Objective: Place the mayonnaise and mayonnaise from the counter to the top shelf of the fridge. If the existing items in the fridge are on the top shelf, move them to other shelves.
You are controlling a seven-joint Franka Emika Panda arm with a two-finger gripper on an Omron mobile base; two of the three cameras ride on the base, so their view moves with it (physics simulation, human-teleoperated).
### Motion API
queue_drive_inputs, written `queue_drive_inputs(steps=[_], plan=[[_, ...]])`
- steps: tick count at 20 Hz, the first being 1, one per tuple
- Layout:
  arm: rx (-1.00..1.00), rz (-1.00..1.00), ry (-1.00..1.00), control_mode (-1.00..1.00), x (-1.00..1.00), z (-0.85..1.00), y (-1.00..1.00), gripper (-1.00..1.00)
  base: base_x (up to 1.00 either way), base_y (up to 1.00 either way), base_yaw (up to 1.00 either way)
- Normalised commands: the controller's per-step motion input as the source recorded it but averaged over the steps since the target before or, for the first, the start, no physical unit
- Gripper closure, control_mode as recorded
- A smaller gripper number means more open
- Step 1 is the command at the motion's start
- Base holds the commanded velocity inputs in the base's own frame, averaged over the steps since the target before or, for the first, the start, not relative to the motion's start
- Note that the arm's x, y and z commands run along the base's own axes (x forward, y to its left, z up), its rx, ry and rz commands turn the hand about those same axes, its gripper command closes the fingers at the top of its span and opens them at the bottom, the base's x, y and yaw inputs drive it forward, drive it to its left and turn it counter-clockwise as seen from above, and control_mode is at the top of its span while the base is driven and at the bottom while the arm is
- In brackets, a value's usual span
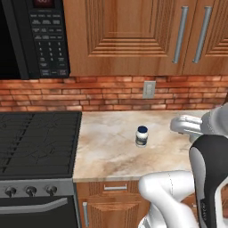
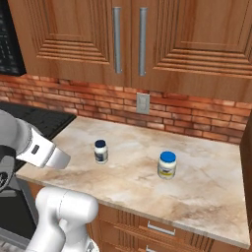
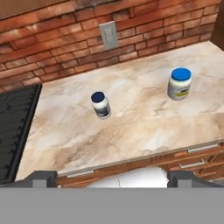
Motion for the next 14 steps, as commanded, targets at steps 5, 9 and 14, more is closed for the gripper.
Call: queue_drive_inputs(steps=[5,9,14], plan=[[0.06,0.00,-0.02,-1.00,0.26,-0.62,0.00,-1.00,0.00,0.00,0.00],[0.01,0.00,0.00,-1.00,0.52,-0.03,0.00,-1.00,0.00,0.00,0.00],[0.00,0.00,0.09,-1.00,0.58,0.00,0.00,-1.00,0.00,0.00,0.00]])
